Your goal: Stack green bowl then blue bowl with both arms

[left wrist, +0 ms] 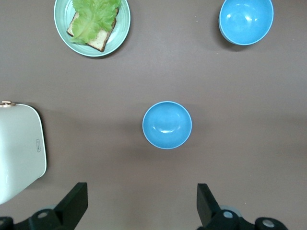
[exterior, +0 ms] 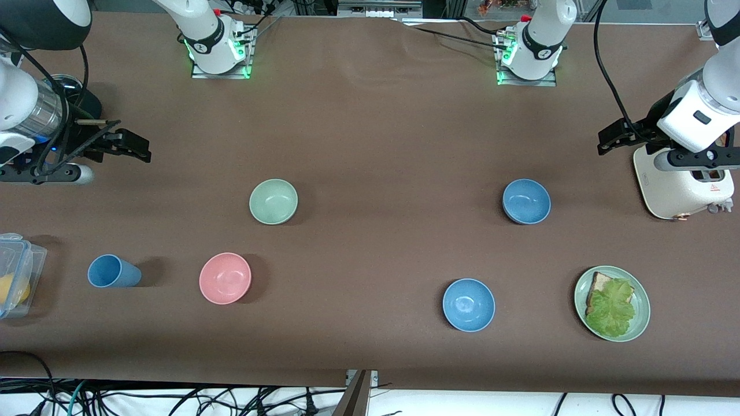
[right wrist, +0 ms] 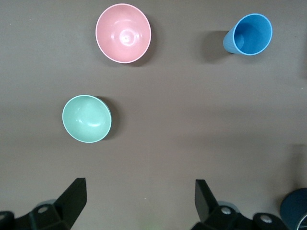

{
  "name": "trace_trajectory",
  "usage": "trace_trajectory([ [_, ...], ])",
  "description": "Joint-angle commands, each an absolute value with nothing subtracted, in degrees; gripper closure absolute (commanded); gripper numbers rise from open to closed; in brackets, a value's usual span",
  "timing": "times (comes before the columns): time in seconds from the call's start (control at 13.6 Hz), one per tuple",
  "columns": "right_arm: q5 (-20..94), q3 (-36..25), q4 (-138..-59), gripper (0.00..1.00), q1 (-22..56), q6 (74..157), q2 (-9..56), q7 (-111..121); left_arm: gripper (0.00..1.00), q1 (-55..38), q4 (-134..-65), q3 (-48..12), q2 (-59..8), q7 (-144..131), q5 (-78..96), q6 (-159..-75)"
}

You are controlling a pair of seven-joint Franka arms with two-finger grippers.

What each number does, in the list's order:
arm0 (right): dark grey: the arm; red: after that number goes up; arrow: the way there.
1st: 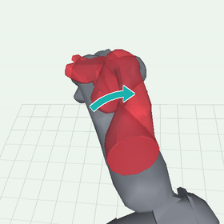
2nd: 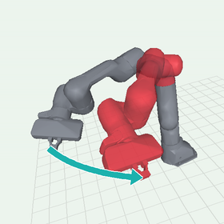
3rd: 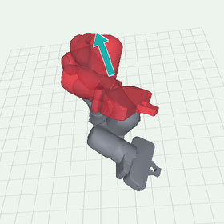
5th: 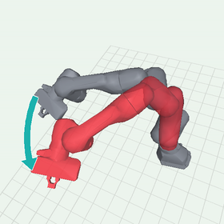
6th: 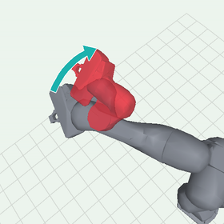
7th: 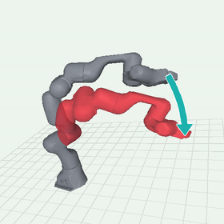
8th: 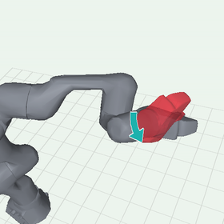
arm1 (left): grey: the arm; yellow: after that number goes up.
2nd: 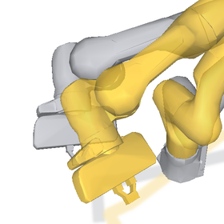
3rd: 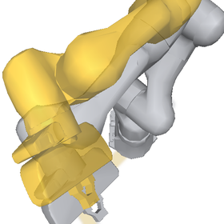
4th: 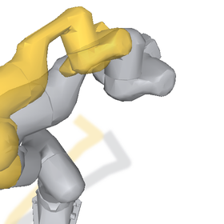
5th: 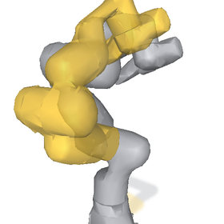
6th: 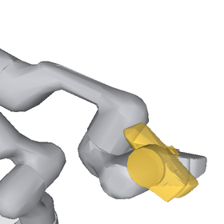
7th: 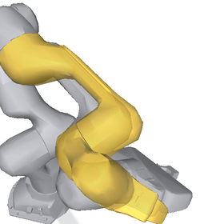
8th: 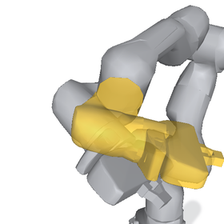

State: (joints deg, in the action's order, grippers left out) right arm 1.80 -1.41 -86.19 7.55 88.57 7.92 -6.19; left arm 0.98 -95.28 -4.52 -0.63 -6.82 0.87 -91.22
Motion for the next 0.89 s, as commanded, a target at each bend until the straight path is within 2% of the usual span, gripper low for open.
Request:
trace_trajectory([
  [0.0,1.7,-1.0,-85.9,0.00,7.2,88.8,7.4,-6.3,0.00,1.0,-93.2,-4.7,-1.6,-7.4,0.1,-89.8],
  [0.81,4.7,-1.0,-85.9,0.00,7.2,91.1,8.0,-6.3,0.00,1.2,-93.2,-4.7,-1.8,-7.3,0.2,-89.8],
])
